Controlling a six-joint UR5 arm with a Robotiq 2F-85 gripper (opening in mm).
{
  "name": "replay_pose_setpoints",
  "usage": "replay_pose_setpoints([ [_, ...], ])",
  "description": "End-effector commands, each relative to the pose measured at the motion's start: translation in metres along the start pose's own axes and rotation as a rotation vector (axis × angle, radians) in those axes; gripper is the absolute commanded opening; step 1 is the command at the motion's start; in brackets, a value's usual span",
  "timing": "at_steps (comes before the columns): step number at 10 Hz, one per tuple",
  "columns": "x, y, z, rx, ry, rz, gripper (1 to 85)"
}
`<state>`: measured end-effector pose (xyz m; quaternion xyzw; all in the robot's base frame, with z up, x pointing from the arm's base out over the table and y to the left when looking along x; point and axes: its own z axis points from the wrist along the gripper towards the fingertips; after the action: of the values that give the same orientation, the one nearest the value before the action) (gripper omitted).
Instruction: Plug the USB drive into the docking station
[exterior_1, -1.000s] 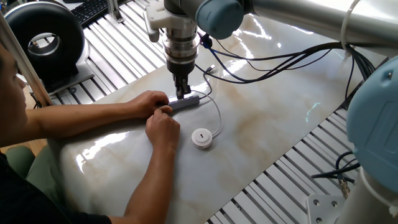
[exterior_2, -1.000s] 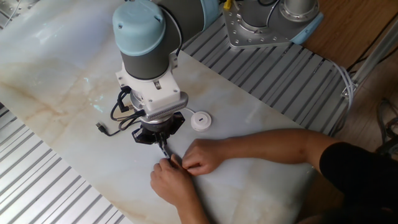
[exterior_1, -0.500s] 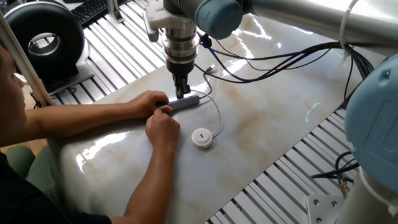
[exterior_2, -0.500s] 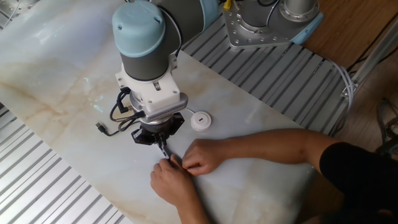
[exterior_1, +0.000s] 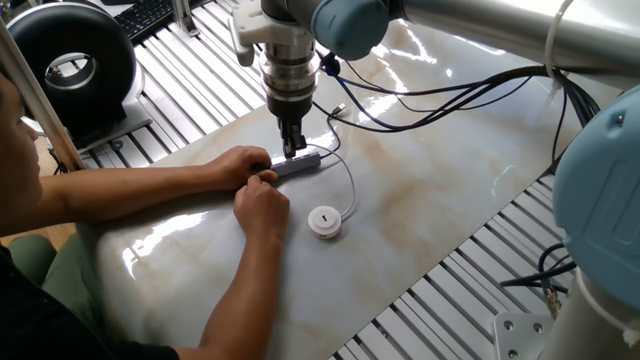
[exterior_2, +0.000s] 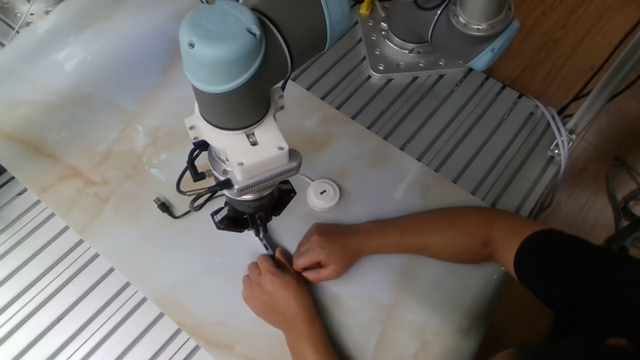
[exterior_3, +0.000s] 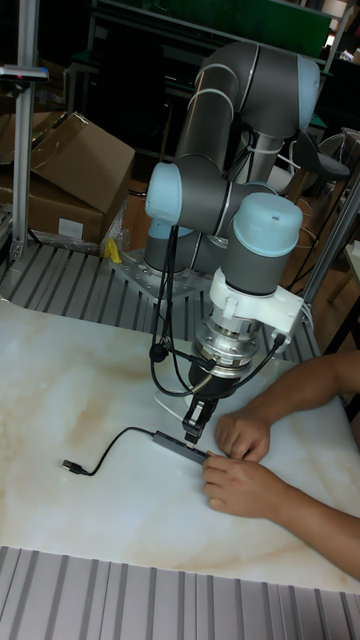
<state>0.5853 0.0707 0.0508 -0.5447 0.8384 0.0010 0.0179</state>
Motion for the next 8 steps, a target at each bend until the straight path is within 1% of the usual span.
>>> replay_pose_setpoints([
  [1, -0.0032, 0.0008, -0.0006, -0.005, -0.012, 0.009, 1.3],
  [8, -0.0018, 0.0006, 0.0021, -0.003, -0.007, 0.005, 1.3],
])
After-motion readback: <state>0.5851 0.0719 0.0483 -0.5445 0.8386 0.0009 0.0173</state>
